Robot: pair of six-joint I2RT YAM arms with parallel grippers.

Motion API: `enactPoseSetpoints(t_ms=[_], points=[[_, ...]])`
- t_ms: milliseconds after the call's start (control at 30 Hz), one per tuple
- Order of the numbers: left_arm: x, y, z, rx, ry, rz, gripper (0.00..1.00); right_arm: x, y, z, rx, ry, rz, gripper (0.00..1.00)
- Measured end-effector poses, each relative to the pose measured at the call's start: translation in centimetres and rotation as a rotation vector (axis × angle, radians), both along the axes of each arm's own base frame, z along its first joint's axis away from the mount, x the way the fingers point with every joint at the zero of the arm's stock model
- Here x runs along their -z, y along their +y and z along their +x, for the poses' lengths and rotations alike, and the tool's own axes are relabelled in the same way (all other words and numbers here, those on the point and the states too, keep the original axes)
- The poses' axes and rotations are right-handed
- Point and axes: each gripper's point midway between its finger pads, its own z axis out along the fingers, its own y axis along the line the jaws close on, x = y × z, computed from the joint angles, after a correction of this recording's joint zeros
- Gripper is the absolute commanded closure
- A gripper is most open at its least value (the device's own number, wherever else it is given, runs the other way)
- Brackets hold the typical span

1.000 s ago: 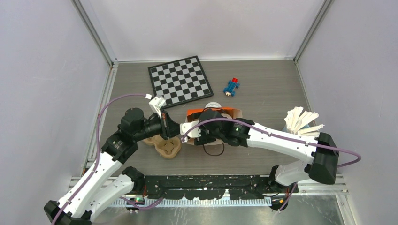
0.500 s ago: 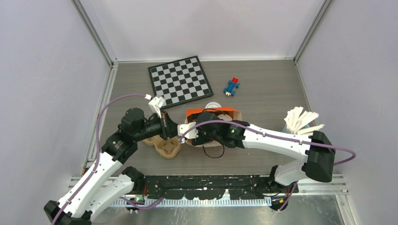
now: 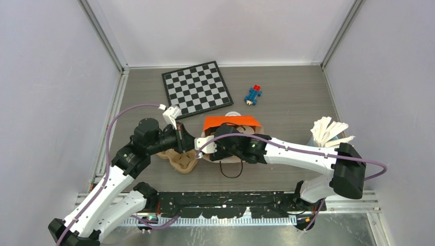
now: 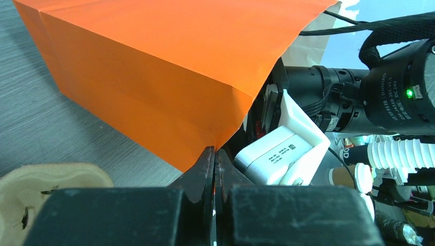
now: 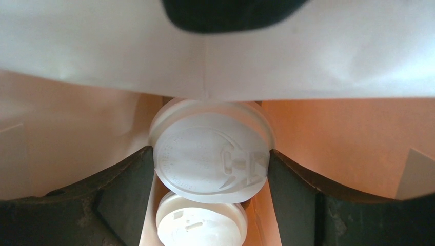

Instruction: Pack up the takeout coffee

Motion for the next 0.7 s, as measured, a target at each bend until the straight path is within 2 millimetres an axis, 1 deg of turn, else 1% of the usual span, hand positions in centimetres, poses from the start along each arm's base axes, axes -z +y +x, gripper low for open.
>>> enactPoseSetpoints(t_ms=[133,400,567,700], points=[[0.2,0.0,0.1,-0.008,0.013,0.004,1.00,0.1,0.0,0.3,0.014,-0.018,0.009,0.23],[0.5,0.2,0.5,-0.061,0.067,-0.006,1.00,0.3,0.0,0.9,0.042,-0.062,0.041,0.24],[0.3,0.1,0.4,-0.081,0.115,-0.036,1.00,0.6,-0.9,0.8,0.049,-0.073,0.037,0.24],[-0.1,-0.1,0.4,-0.089,0.139,-0.056,1.00,0.1,-1.2,0.8,0.058,-0.086,0.041,0.24]])
